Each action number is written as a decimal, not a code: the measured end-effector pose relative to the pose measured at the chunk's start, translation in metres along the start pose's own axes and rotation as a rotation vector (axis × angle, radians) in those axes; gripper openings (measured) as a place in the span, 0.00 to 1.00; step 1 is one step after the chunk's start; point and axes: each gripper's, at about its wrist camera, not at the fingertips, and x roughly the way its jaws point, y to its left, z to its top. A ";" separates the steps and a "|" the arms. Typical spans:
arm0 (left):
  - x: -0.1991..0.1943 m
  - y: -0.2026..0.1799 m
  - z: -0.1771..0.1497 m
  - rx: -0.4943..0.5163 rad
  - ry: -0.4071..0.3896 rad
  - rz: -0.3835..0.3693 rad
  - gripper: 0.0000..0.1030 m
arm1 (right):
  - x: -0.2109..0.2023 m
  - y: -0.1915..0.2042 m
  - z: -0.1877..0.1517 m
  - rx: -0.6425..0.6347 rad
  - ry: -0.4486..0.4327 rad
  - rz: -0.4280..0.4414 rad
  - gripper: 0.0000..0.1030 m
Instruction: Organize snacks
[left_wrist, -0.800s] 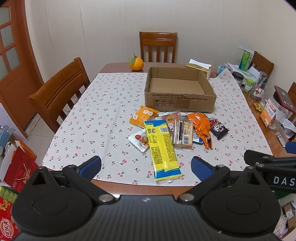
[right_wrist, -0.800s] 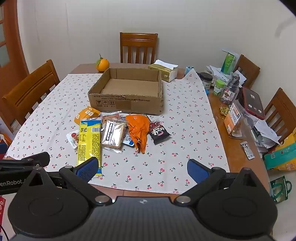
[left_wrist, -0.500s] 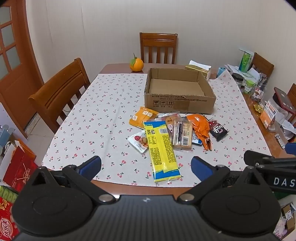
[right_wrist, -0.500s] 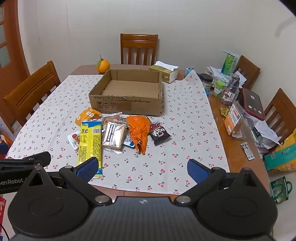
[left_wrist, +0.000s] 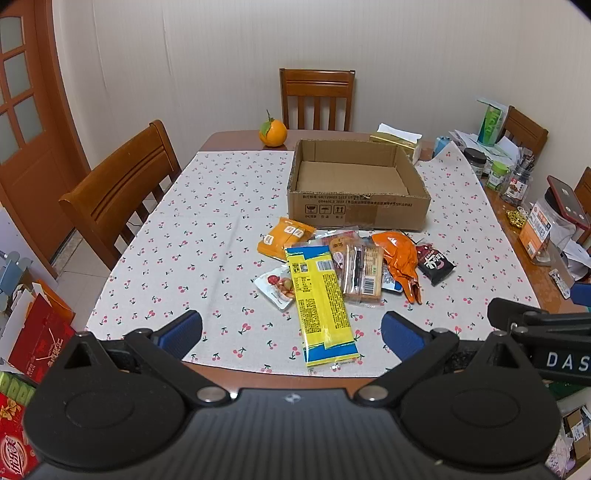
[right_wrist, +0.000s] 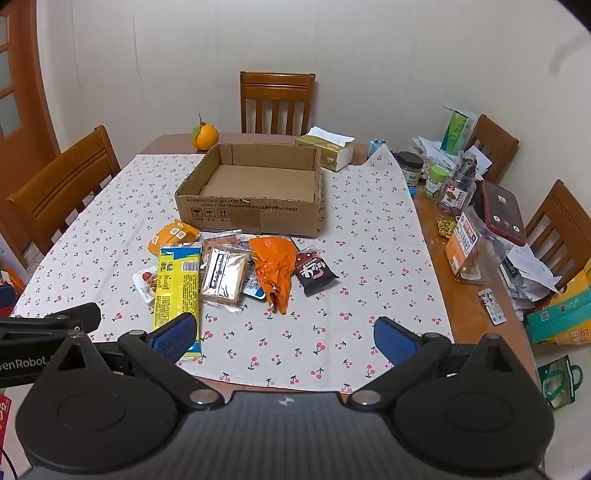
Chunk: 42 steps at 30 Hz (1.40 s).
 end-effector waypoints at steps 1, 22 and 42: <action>0.000 -0.001 0.001 0.002 0.000 0.002 0.99 | 0.000 0.000 -0.001 0.000 -0.002 0.000 1.00; 0.001 -0.003 0.002 0.002 0.002 0.002 0.99 | 0.001 0.001 0.001 -0.004 -0.012 -0.005 1.00; 0.000 -0.002 0.001 0.001 -0.008 0.002 0.99 | 0.000 0.001 0.001 0.001 -0.016 -0.002 1.00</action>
